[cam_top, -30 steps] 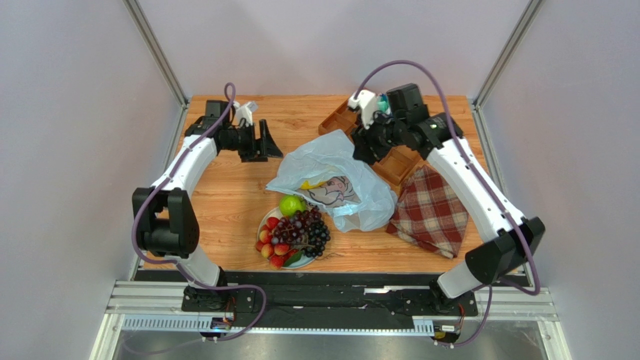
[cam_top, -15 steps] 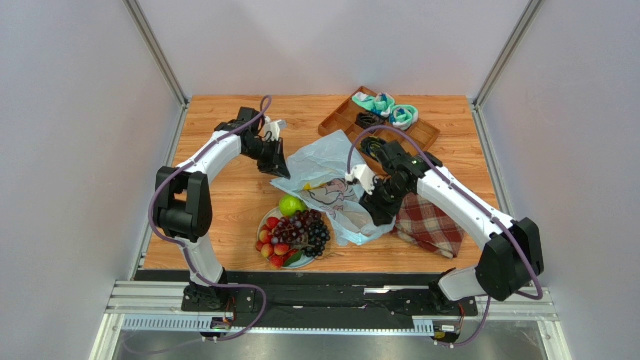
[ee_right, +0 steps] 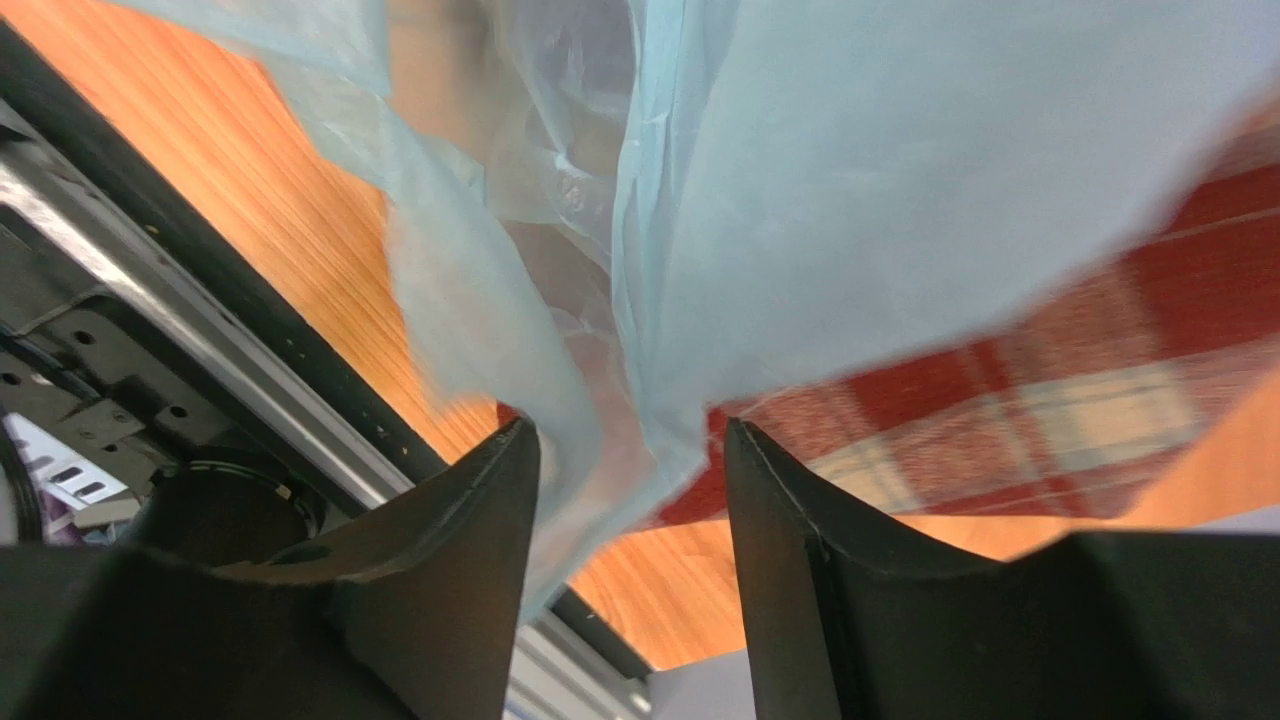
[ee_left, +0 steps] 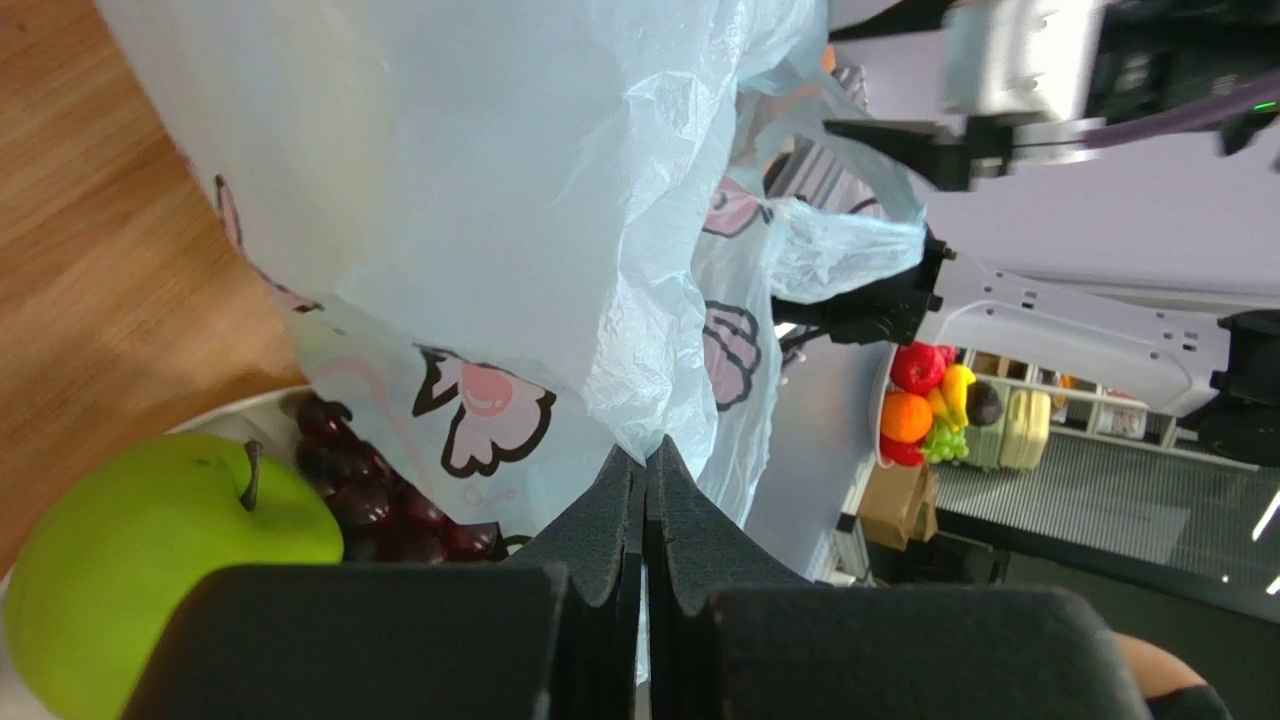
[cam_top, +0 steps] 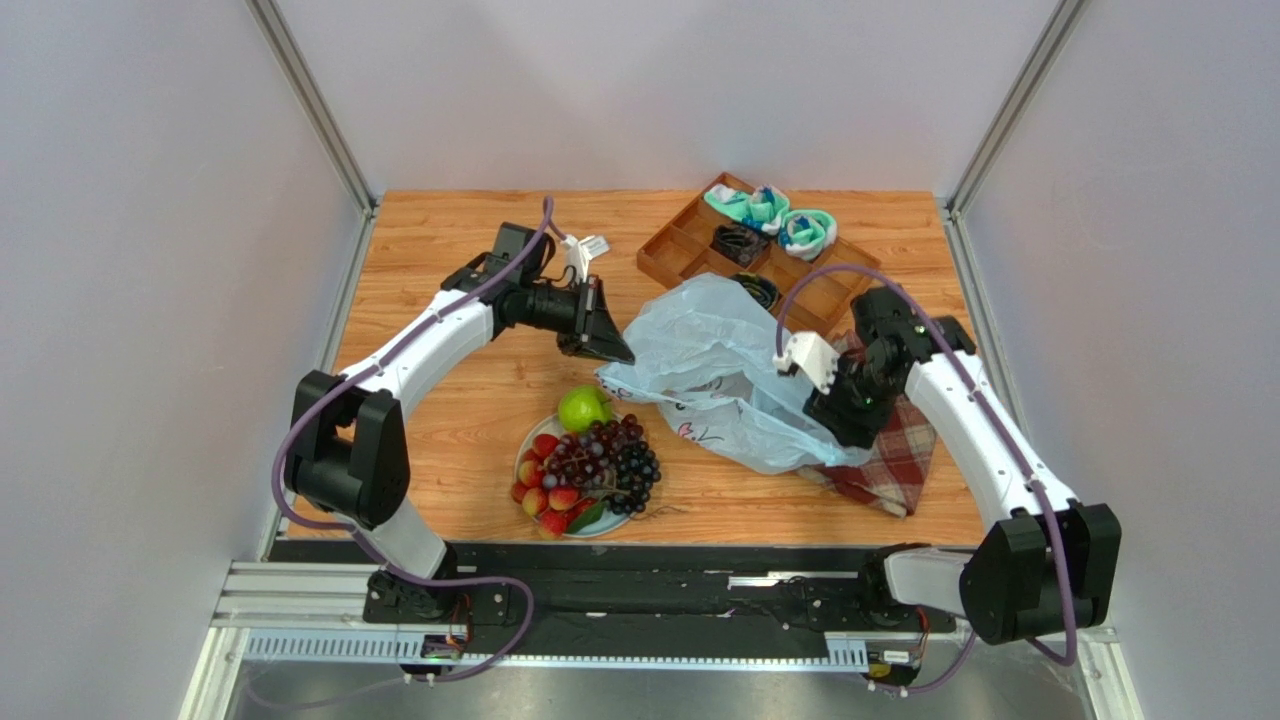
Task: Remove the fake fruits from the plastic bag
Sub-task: Adjust the plastic bag at the center of the board.
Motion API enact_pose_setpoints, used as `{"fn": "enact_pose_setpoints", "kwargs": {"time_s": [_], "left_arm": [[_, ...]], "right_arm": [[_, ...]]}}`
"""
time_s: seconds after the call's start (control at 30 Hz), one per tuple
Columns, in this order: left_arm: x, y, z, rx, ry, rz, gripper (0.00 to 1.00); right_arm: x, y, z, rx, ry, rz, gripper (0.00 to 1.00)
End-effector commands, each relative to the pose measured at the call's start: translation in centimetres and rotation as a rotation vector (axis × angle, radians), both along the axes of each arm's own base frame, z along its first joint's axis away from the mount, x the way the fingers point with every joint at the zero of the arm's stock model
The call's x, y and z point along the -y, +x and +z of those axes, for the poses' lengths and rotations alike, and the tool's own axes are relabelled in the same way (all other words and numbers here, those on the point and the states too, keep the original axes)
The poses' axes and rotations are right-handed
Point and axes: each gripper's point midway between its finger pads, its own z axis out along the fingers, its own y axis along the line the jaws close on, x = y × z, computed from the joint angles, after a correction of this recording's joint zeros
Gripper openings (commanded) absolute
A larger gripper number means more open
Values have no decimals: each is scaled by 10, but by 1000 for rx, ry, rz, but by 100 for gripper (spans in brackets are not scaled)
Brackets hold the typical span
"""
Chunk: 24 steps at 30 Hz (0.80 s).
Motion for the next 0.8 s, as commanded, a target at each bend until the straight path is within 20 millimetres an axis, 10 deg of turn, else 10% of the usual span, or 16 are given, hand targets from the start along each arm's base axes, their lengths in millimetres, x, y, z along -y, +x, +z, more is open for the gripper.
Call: {"fn": "enact_pose_setpoints", "kwargs": {"time_s": [0.0,0.23,0.5,0.63,0.77], "left_arm": [[6,10,9,29,-32,-8,0],[2,47,-3,117,100,23,0],[9,57,17,165,63,-14,0],[9,58,20,183,62,-14,0],[12,49,23,151,18,-13,0]], "right_arm": [[-68,32,85,150,287,121,57],[-163,51,110,169,421,316,58],[-166,69,40,108,291,377,40],[-123,-2,-11,-104,188,380,38],[-115,-63,15,-165,229,430,38]]}}
